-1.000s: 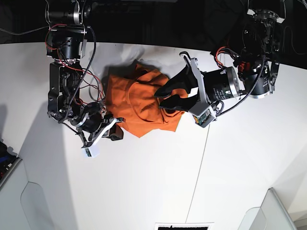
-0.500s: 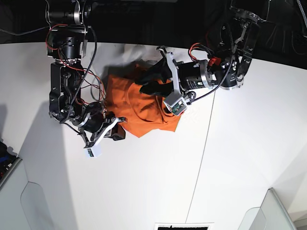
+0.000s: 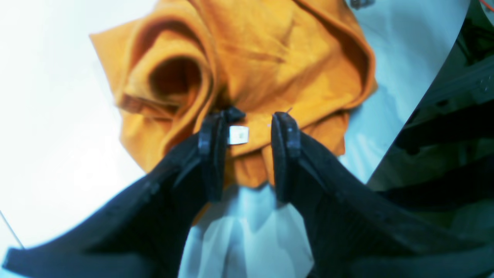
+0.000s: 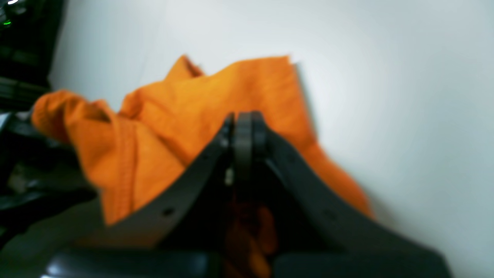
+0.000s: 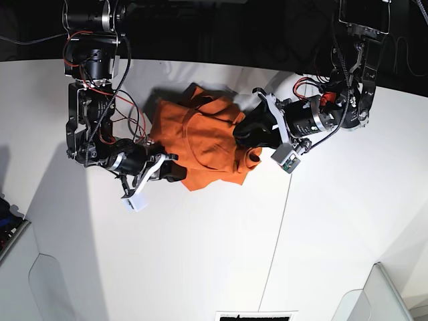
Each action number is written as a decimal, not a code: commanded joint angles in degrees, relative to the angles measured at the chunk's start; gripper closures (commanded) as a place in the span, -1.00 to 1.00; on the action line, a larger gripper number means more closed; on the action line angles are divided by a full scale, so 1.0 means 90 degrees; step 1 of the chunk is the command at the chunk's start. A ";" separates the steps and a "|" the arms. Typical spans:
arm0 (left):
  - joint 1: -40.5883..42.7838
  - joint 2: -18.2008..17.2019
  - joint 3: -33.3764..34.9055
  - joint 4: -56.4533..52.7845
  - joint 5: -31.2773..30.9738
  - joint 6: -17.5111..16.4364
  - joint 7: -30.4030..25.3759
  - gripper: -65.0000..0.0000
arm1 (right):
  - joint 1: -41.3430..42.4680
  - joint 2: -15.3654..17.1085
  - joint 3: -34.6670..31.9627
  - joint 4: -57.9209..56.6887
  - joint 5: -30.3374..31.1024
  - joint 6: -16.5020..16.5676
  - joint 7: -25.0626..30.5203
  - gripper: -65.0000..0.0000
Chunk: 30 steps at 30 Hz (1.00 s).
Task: Layout the t-shirt on the table in an organized manner, then fold the t-shirt properly
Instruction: 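Press and tuck the shirt pile with both grippers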
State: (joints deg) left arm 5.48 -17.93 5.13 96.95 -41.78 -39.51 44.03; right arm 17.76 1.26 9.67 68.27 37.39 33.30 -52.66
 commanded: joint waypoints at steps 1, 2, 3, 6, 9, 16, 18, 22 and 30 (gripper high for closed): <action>-0.0175 -0.0034 -0.0024 -0.0019 -0.0010 -0.0055 -0.0274 0.38 | 0.0017 -0.0002 0.0005 0.0158 0.0255 0.0117 0.0049 1.00; -0.0248 -0.0034 -0.0024 -0.0151 0.0100 -0.0055 -0.0376 0.38 | -0.0092 -0.0002 0.0007 0.0211 0.0333 0.0117 0.0029 1.00; -0.0333 -0.0032 -0.0024 -0.0301 0.0172 -0.0055 -0.0420 0.38 | -0.0214 -0.0002 0.0007 0.0294 0.0367 0.0117 0.0024 1.00; -0.0673 -0.0012 -0.0022 -0.0872 0.0199 -0.0055 -0.0447 0.38 | -0.0636 -0.0002 0.0005 0.0653 0.0425 0.0117 0.0010 1.00; -0.1124 0.0002 0.0136 -0.1489 0.0202 -0.0055 -0.0537 0.38 | -0.1056 -0.0002 0.0007 0.1161 0.0539 0.0114 0.0012 1.00; -0.1962 0.0233 0.1124 -0.2259 0.0350 -0.0055 -0.0597 0.38 | -0.1821 -0.0056 -0.0090 0.2123 0.0801 0.0114 -0.0010 1.00; -0.2101 0.0367 0.1270 -0.2324 0.0440 -0.0055 -0.0634 0.38 | -0.1921 -0.0056 -0.0192 0.2200 0.0799 0.0114 -0.0010 1.00; -0.2288 0.0544 0.1498 -0.2339 0.0437 -0.0055 -0.0576 0.38 | -0.1979 -0.0053 -0.0461 0.2208 0.0731 0.0114 -0.0012 1.00; -0.2584 0.0379 0.1443 -0.2118 -0.0134 -0.0055 -0.0032 0.38 | -0.1979 -0.0015 -0.0124 0.2584 0.0614 0.0114 -0.0017 1.00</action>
State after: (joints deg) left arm -16.14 -14.17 18.59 76.73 -41.89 -39.46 44.99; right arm -0.82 0.95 8.47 90.45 41.50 33.45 -53.95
